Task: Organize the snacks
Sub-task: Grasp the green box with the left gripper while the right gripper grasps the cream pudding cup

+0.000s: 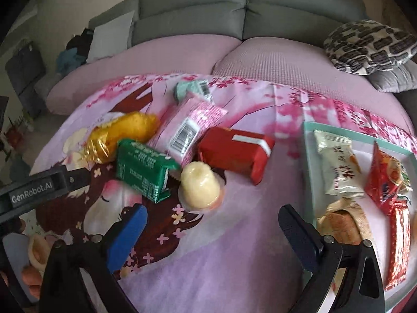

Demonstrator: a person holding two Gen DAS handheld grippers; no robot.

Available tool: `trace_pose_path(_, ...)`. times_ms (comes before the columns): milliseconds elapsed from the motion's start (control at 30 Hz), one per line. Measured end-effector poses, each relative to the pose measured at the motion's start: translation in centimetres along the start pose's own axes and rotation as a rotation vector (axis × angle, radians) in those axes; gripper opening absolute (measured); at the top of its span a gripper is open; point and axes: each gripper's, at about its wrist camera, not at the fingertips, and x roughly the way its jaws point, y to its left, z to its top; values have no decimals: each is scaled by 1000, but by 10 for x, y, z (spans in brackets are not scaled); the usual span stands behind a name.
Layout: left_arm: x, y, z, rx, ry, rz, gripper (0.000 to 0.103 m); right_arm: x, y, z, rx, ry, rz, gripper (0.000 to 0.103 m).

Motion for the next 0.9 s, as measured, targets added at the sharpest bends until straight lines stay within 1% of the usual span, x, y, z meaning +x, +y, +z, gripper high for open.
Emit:
trace_pose_path(67,3,4,0,-12,8,4,101,6,2,-2,-10,12,-6,95)
trace_pose_path(133,6,6,0,-18,16,9,101,13,3,-4,-13,33,-12,95)
trace_pose_path(200,7,5,0,-13,24,8,101,18,4,-5,-11,43,-13,90)
trace_pose_path(267,8,2,0,-3,28,5,101,22,4,-6,-19,49,-22,88)
trace_pose_path(433,7,-5,0,19,30,-6,101,29,7,-3,-45,39,-44,87)
trace_pose_path(567,7,-5,-1,20,34,-6,101,32,9,0,-76,28,-62,82)
trace_pose_path(600,8,-5,-1,20,35,-6,101,32,10,0,-85,26,-63,77)
trace_pose_path(667,8,-5,0,18,36,-7,101,35,12,1,-91,23,-44,74)
trace_pose_path(833,9,-6,0,19,38,-10,101,37,13,2,-96,9,-34,72)
trace_pose_path(900,9,-7,-1,22,38,-11,101,38,13,2,-99,2,-26,69)
